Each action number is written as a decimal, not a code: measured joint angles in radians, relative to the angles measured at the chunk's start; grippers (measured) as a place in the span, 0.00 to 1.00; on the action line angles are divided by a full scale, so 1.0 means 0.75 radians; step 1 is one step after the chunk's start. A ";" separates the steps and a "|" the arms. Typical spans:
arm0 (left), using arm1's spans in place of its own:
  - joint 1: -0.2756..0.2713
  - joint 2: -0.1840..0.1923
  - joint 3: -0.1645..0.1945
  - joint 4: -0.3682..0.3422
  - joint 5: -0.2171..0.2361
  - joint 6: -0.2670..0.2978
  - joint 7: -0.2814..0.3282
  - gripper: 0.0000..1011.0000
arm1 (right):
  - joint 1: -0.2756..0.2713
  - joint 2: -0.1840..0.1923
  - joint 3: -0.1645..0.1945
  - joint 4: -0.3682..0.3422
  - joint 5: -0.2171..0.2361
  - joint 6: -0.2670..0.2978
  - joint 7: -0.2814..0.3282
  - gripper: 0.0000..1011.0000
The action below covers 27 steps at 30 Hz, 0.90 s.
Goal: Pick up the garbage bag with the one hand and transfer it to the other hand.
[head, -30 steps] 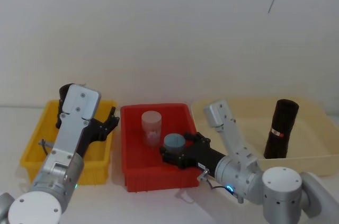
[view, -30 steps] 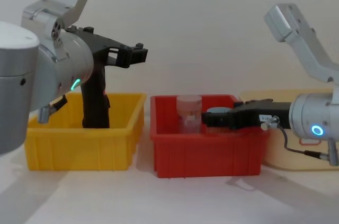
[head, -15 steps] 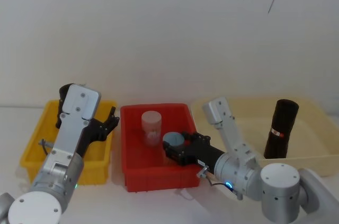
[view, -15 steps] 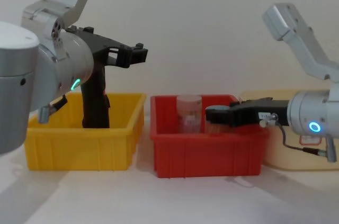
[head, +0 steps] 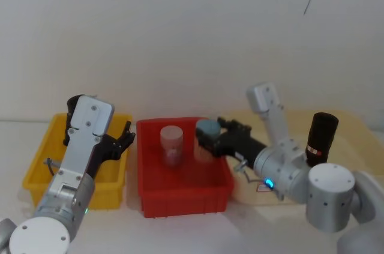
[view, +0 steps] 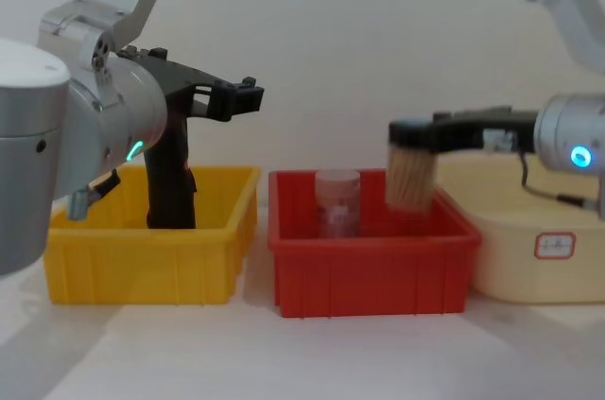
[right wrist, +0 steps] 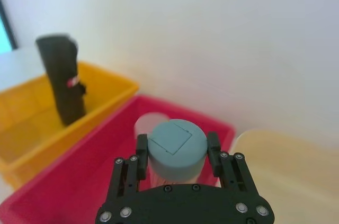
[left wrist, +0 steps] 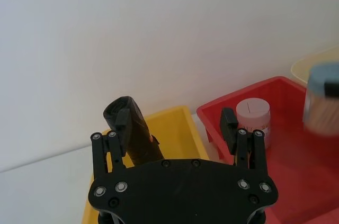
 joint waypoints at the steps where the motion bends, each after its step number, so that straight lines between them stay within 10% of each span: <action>1: 0.000 0.000 0.000 0.000 0.000 0.000 0.000 0.99 | 0.004 0.002 0.005 -0.005 0.001 -0.002 -0.003 0.64; 27: 0.000 0.000 0.000 0.000 0.000 0.000 0.000 0.99 | 0.048 0.114 0.162 -0.025 -0.034 0.003 -0.101 0.64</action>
